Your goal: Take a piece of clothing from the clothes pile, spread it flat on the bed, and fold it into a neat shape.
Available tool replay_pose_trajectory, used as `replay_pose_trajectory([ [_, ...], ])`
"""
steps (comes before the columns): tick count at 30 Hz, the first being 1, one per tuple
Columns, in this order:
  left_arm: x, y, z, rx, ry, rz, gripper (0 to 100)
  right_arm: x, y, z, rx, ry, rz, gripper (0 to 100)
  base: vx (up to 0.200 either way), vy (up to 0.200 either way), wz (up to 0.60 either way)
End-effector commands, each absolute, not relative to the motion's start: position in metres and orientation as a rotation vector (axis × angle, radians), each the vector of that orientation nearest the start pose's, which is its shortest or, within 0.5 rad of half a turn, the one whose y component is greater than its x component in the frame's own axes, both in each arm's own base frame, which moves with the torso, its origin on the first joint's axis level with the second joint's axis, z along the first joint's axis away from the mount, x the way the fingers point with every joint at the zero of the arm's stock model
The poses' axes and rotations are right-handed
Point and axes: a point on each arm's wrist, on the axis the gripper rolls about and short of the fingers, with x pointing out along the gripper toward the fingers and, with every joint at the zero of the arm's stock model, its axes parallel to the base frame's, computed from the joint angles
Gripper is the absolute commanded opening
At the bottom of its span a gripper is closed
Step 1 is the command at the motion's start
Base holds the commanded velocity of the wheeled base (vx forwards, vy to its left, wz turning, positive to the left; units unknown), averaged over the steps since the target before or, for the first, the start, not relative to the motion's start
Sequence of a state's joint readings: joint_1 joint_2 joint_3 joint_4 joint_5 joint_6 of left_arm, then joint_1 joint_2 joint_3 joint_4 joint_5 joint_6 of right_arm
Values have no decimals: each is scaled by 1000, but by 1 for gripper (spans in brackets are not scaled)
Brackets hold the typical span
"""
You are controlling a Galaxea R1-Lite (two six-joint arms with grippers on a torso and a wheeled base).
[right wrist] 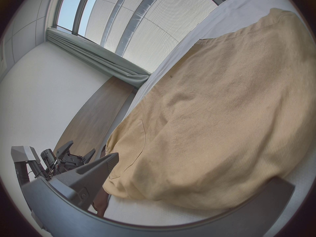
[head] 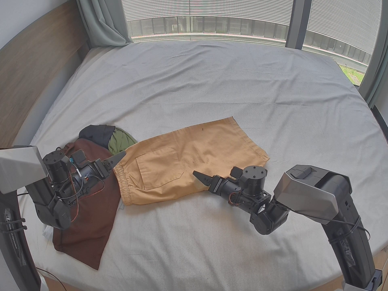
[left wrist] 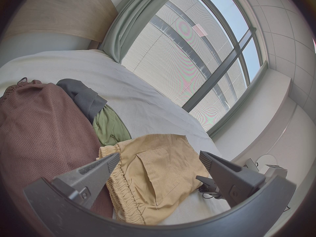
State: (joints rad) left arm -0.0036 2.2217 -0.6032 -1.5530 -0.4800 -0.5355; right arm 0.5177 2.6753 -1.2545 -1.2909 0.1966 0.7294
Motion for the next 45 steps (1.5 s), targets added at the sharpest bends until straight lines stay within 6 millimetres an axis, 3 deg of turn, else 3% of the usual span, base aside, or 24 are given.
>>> replay_pose_trajectory([
  [1,349,-12,53,-541,194,-455,100,407,233,-45,674,390,619,100,0,0,0],
  [4,349,-12,53,-541,194,-455,100,407,233,-45,674,391,618,100,0,0,0],
  [5,349,-11,53,-541,196,-454,100,407,233,-47,673,394,617,0,0,0,0],
  [17,348,-13,52,-542,199,-456,100,404,233,-46,672,400,616,0,0,0,0],
  [23,348,-15,52,-547,202,-461,100,393,225,-43,666,423,605,0,0,0,0],
  [37,344,-16,63,-544,184,-487,100,359,204,-18,625,476,577,0,0,0,0],
  [45,336,-13,63,-530,207,-533,100,327,187,-8,564,536,558,0,0,0,0],
])
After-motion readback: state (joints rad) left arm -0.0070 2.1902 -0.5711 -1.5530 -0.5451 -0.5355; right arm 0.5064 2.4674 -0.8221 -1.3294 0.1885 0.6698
